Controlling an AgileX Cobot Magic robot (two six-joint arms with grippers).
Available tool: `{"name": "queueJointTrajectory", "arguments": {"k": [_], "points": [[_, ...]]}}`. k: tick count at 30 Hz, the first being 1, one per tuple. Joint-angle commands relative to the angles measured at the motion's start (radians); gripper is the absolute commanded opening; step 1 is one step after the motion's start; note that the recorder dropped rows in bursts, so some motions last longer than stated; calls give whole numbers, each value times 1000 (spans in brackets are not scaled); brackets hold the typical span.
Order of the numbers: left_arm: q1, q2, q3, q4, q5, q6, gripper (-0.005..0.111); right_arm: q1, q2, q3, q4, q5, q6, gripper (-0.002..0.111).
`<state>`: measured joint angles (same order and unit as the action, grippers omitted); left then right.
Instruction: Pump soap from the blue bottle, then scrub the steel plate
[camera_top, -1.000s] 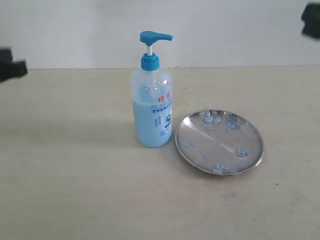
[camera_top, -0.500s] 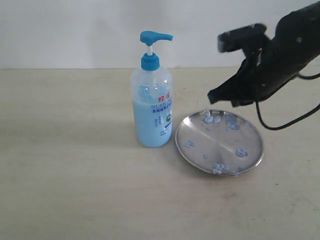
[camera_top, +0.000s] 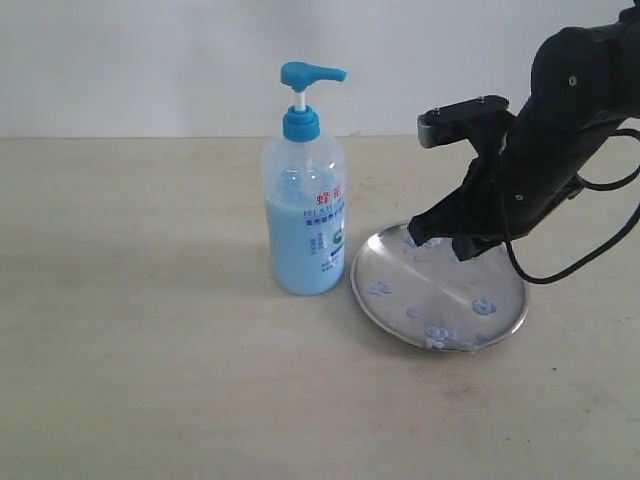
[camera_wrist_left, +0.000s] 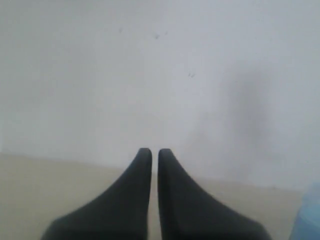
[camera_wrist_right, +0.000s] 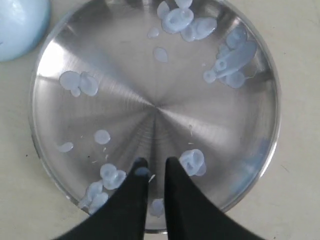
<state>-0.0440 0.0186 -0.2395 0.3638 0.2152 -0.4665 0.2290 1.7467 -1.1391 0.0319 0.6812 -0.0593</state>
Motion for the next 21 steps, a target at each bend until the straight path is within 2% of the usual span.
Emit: {"name": "queueJointTrajectory", "arguments": {"k": [1, 6, 11, 13, 15, 18, 21], "points": [[0, -7, 24, -3, 242, -21, 4, 1, 35, -28, 13, -46, -91, 0], [0, 41, 63, -52, 202, -54, 4, 1, 158, -122, 102, 25, -118, 0], [0, 47, 138, -118, 162, -184, 4, 1, 228, -189, 219, 187, -164, 0], [0, 47, 174, -118, 137, -235, 4, 1, 228, -189, 159, 268, -168, 0], [0, 47, 216, -118, 113, -310, 4, 1, 230, -189, -24, 313, -132, 0], [0, 47, 239, -142, 75, -397, 4, 1, 230, -189, -296, 157, 70, 0], [0, 47, 239, -166, 55, -427, 4, 1, 240, -189, -364, -170, 165, 0]]}}
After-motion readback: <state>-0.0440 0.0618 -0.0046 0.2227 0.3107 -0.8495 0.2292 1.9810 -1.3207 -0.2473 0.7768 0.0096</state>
